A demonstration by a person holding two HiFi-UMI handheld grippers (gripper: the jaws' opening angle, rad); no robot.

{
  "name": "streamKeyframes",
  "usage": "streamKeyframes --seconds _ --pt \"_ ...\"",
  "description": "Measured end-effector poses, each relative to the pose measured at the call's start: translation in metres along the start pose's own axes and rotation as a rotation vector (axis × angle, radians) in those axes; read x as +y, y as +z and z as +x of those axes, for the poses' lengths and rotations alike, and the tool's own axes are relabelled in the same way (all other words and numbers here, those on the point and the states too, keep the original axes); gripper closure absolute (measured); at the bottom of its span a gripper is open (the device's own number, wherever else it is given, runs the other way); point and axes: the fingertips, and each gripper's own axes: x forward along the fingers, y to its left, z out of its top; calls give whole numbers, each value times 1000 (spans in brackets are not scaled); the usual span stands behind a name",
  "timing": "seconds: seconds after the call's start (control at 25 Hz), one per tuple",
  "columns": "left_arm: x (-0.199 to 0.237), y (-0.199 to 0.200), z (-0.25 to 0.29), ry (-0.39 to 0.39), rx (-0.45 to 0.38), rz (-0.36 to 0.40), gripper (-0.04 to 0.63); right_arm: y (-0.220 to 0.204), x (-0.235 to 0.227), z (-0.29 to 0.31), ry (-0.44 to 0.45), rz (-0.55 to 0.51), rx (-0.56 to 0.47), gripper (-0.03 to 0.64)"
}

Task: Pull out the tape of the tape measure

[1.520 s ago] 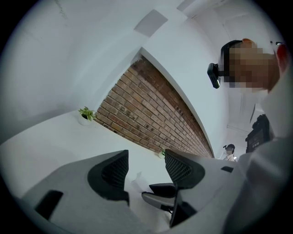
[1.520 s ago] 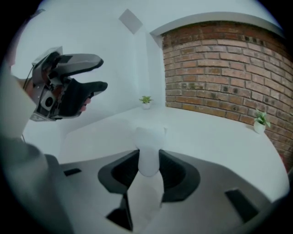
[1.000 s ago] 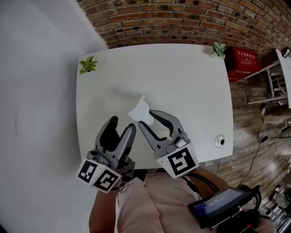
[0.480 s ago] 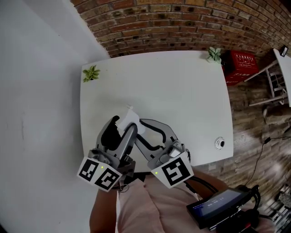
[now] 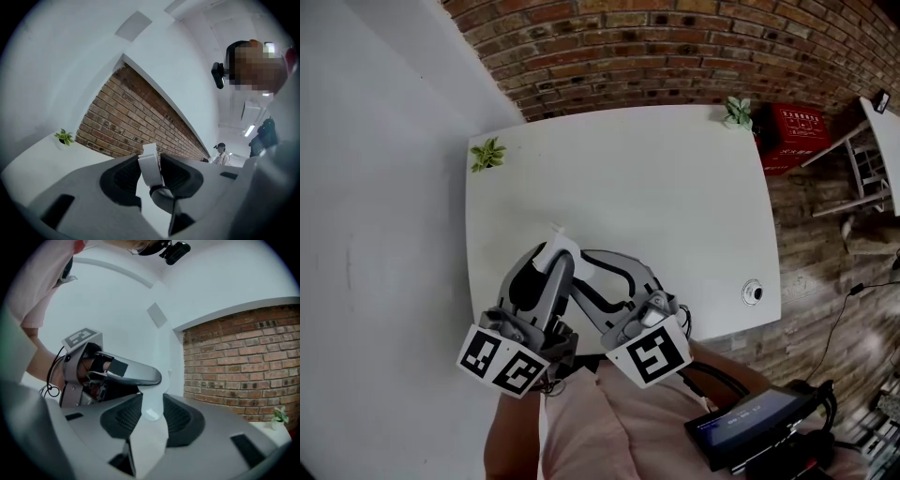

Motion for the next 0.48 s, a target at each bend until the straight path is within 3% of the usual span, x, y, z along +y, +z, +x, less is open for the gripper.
streamKeyframes --seconds 0.28,0.48 --pt "-5 3 -1 -52 -13 -17 479 0 1 0 12 5 5 469" --pt "-13 14 -9 -88 -12 57 489 6 8 -4 58 25 24 449"
